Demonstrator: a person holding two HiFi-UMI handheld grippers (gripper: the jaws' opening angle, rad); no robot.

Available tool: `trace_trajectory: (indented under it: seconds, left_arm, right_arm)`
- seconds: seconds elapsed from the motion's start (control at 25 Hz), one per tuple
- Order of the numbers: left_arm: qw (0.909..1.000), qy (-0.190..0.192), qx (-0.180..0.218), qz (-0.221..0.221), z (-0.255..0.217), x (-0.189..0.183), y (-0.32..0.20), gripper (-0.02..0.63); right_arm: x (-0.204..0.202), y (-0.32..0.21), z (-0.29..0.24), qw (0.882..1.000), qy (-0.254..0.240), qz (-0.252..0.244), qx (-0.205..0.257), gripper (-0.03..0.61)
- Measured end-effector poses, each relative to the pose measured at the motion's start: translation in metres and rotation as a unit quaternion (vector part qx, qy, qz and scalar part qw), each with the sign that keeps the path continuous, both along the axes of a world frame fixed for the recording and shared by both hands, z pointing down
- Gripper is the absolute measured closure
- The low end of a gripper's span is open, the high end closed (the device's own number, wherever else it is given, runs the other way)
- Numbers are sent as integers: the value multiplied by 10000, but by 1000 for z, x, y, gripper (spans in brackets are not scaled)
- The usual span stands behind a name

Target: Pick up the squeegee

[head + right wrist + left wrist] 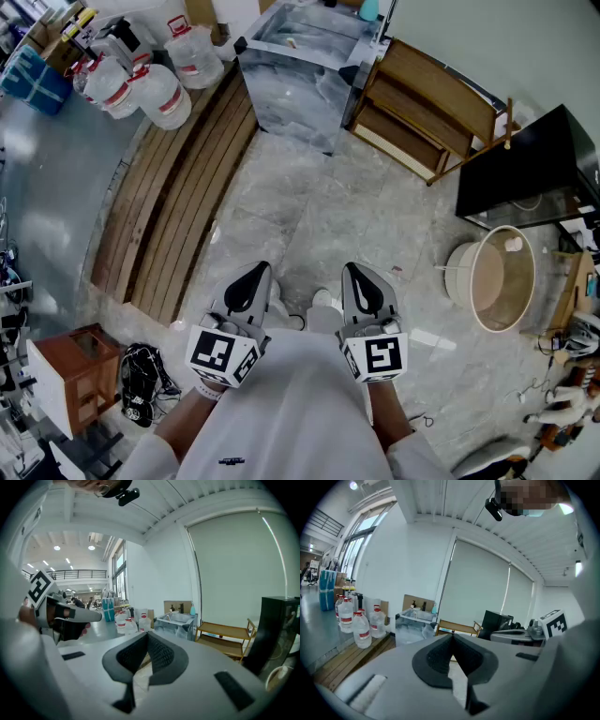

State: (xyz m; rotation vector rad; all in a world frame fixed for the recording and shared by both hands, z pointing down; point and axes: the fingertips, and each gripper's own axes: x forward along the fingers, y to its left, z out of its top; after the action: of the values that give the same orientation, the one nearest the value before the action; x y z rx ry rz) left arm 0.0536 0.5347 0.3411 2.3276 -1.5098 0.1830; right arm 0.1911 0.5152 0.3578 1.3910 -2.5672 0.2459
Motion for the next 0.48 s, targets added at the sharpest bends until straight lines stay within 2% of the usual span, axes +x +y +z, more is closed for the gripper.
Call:
trace_trajectory:
  seconds: [0.28, 0.48]
  left_arm:
    - [9999, 68, 64, 120, -3, -22, 3, 615]
    - [9998, 129, 115, 96, -4, -44, -4, 615]
  right_arm:
    - [-23, 7, -4, 9998, 190, 47, 18, 572]
    - [-42, -3, -9, 9999, -136, 25, 22, 572]
